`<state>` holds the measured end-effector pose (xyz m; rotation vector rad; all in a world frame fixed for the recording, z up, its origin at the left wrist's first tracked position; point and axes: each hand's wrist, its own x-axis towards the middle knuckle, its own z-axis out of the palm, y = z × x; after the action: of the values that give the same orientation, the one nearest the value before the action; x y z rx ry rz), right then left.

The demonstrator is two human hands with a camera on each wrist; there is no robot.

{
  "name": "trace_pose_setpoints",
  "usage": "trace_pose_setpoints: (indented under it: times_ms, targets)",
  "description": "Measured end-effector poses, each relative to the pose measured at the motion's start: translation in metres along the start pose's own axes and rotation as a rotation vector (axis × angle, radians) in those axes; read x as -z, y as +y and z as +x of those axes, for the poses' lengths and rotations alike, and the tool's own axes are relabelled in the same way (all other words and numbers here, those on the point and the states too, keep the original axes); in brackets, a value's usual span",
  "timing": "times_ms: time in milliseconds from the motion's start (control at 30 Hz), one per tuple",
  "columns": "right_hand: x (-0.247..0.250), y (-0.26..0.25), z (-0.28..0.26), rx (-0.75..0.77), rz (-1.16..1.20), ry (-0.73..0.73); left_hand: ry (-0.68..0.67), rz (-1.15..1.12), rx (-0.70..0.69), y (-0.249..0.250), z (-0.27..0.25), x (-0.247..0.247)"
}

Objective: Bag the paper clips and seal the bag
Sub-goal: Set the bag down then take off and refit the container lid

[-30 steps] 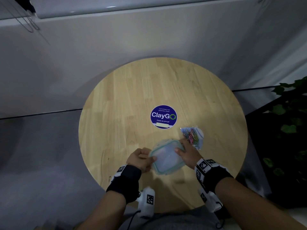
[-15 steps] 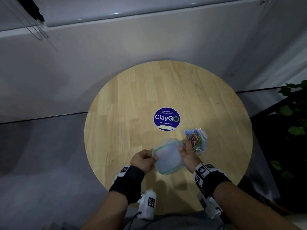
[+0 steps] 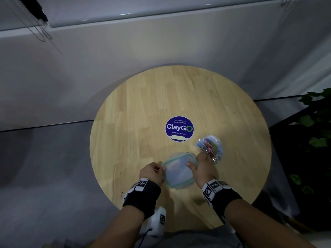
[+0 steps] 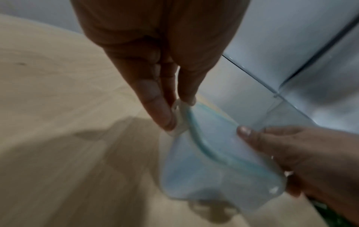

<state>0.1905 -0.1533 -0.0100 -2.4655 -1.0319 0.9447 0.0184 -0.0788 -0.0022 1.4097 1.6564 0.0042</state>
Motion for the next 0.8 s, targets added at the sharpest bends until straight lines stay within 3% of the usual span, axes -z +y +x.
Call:
trace_pose_setpoints:
  times_ms: [133, 300, 367, 400, 467, 567, 633, 700, 800]
  targets:
    - [0.000, -0.008, 0.006, -0.109, 0.089, -0.013, -0.077, -0.056, 0.120, 0.006, -0.001, 0.002]
    - [0.006, -0.012, 0.009, -0.121, 0.092, -0.057, -0.144, -0.498, 0.285, 0.004, 0.000, -0.003]
    - [0.009, -0.012, 0.011, -0.104, 0.082, -0.105, -0.138, -0.562, 0.295, 0.003, 0.000, -0.005]
    - [0.011, -0.012, 0.011, -0.097, 0.083, -0.120, -0.109, -0.516, 0.276, 0.003, 0.001, -0.006]
    - [0.018, -0.009, 0.010, -0.088, 0.114, -0.077, -0.062, -0.179, 0.137, 0.007, 0.004, -0.005]
    - [0.034, -0.002, -0.003, -0.116, 0.117, 0.049, -0.009, 0.251, -0.259, 0.025, 0.004, 0.002]
    - [0.039, 0.003, -0.016, -0.202, 0.103, -0.093, -0.043, 0.399, -0.453, 0.040, 0.007, 0.001]
    - [0.033, 0.002, -0.028, -0.309, 0.225, -0.329, -0.124, 0.494, -0.464, 0.046, 0.013, -0.002]
    - [0.024, -0.003, -0.024, -0.362, 0.388, -0.378, -0.206, 0.544, -0.365, 0.052, 0.019, -0.004]
